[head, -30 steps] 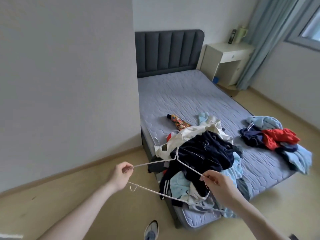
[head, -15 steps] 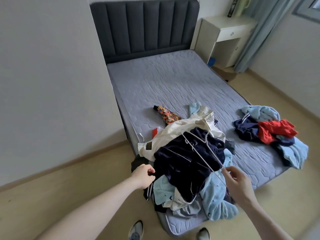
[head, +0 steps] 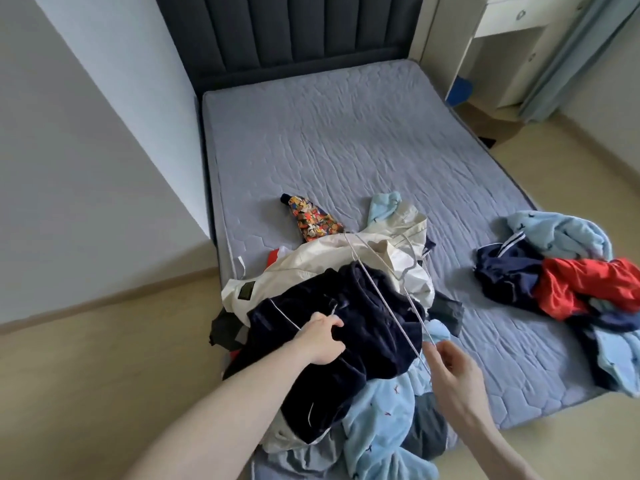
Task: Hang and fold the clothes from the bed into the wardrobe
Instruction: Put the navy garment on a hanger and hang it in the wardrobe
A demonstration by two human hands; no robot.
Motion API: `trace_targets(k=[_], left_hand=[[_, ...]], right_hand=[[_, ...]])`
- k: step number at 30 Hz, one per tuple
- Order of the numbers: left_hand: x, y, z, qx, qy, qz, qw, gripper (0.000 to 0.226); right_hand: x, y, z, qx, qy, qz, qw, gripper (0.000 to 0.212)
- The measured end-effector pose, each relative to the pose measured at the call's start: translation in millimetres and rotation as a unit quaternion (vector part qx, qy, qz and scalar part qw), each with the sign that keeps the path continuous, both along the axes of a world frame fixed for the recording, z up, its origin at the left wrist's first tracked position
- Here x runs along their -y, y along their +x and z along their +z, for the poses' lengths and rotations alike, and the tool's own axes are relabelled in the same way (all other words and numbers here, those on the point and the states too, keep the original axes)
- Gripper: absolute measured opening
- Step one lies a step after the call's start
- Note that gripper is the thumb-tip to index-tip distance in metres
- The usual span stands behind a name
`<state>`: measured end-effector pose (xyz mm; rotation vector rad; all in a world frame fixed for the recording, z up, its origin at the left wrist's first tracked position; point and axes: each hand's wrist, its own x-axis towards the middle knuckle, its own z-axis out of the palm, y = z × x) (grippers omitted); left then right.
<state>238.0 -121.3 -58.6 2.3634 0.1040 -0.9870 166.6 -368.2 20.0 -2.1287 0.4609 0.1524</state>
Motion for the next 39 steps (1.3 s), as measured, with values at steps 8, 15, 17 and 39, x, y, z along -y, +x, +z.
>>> trace_targets(k=[8, 15, 17, 39], left_hand=[[111.3, 86.8, -74.4, -0.070, 0.002, 0.083, 0.994, 0.079], [128.3, 117.7, -129.6, -0.076, 0.043, 0.238, 0.967, 0.074], [118.7, 112.9, -124.7, -0.043, -0.004, 0.316, 0.948, 0.064], [-164.0, -202.2, 201.1, 0.239, 0.000, 0.466, 0.852, 0.027]], right_hand=[[68.5, 45.7, -68.9, -0.008, 0.048, -0.027, 0.998, 0.047], [100.5, 53.2, -112.3, -0.030, 0.043, -0.042, 0.998, 0.049], [103.7, 52.9, -110.6, -0.038, 0.036, -0.030, 0.998, 0.050], [-59.4, -41.1, 111.5, -0.003, 0.058, 0.324, 0.944, 0.055]])
